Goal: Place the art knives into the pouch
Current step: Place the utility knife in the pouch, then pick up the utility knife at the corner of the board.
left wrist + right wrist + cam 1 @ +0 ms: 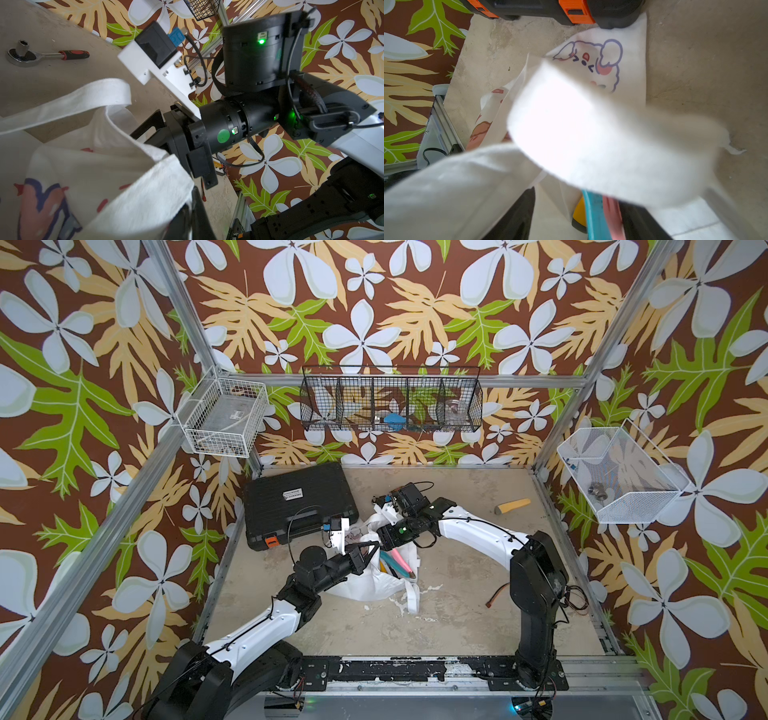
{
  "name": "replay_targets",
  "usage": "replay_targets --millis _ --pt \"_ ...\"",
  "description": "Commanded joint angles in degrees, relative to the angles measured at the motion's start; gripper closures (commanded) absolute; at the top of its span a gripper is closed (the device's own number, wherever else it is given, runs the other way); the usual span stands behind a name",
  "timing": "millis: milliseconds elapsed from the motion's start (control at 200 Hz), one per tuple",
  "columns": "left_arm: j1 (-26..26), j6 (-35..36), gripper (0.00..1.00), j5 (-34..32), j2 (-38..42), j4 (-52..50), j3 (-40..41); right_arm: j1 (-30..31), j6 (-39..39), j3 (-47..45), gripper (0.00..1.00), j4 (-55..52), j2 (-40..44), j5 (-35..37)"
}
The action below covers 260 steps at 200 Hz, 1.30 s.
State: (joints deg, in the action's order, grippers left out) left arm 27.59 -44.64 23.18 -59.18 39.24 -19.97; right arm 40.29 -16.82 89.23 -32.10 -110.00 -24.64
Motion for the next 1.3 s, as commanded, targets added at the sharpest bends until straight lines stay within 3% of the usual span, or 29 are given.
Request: replay_targets --millis 0,105,255,426,561,711,972,1112,1297 --pt "0.07 1.05 1.00 0.03 -0.19 1.14 -0.29 -1.07 0.78 -3.38 0.23 3.04 3.61 1.24" --pt "0.02 1.05 1.00 -0.02 -0.73 1.28 -0.48 -1.63 1.00 -5.04 0.21 3.24 6.42 2.06" --pt "0.09 1.72 1.00 -0.44 -0.44 0.29 -0.60 -3.41 2.52 -10.08 0.21 0.56 13.79 9.56" --pt "0.09 2.01 1.00 -0.31 -1.19 0.22 -1.13 -10.69 0.38 -17.80 0.22 0.71 23.81 17.18" --pt "0.09 2.17 1.00 -0.55 -1.25 0.44 -0.87 -15.75 -3.55 -20.16 0.23 3.38 26.21 24.64" --pt "0.09 1.80 1.00 -0.36 -1.48 1.02 -0.43 -19.07 -7.62 -19.63 0.26 8.58 21.24 29.59" --pt "0.09 1.66 1.00 0.26 -0.95 1.23 -0.01 -26.03 -11.77 -7.59 0.31 5.62 2.22 33.39" --pt "0.09 1.42 1.00 0.19 -0.88 1.77 0.37 -29.69 -16.84 -10.41 0.34 11.59 0.51 33.76" --pt "0.08 0.70 1.00 0.97 -1.12 2.93 0.80 -31.10 -22.36 -8.45 0.35 12.86 -1.87 46.25"
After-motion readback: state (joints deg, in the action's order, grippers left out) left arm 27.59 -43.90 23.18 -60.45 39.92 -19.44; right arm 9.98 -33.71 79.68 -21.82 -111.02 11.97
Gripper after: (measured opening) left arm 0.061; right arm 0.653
